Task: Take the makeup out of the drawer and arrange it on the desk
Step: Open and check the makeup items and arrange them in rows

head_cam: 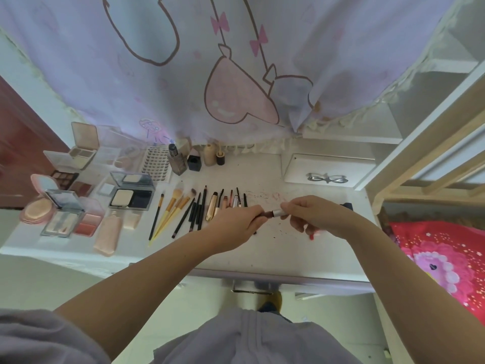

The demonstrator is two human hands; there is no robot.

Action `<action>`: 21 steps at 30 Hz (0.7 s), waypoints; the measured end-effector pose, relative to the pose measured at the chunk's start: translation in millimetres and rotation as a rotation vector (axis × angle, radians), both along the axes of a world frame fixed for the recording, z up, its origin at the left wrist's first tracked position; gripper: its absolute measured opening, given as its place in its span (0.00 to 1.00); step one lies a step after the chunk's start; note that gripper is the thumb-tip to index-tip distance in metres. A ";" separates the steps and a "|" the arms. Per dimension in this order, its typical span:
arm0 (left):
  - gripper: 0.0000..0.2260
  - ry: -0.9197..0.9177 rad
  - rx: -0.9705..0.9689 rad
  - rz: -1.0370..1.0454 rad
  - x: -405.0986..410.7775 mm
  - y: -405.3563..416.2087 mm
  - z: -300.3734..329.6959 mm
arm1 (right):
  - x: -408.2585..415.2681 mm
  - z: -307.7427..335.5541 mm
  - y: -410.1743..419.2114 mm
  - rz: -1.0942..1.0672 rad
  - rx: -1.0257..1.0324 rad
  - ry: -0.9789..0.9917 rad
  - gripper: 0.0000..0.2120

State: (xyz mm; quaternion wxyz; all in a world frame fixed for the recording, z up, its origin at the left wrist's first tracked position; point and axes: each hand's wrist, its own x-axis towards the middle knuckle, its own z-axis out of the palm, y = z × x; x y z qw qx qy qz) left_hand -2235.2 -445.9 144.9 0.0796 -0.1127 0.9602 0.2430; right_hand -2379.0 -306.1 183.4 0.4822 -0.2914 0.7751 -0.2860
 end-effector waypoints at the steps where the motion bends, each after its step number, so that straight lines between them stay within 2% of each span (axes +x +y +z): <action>1: 0.12 -0.001 0.001 -0.004 -2.7 0.0 0.1 | -1.2 -1.1 -0.4 -0.002 0.010 0.005 0.15; 5: 0.12 -0.014 -0.016 -0.013 -14.1 -0.1 -0.4 | -10.5 -0.5 1.3 -0.009 -0.040 -0.023 0.07; 9: 0.12 -0.011 -0.022 -0.009 -21.8 3.1 -2.2 | -20.9 -4.1 3.6 -0.018 -0.020 -0.043 0.15; 13: 0.12 -0.023 -0.007 -0.031 -26.6 5.1 -2.9 | -29.5 -7.0 6.5 -0.009 -0.036 -0.036 0.05; 15: 0.12 -0.018 -0.011 -0.035 -28.3 5.6 -3.2 | -33.1 -8.2 6.4 -0.037 -0.027 -0.073 0.08; 18: 0.12 -0.014 -0.015 -0.041 -31.7 8.5 -1.3 | -36.0 -9.3 5.8 -0.024 0.025 -0.072 0.18; 21: 0.13 -0.041 -0.024 -0.055 -35.0 10.6 -1.1 | -41.3 -12.2 9.1 0.006 0.008 -0.058 0.12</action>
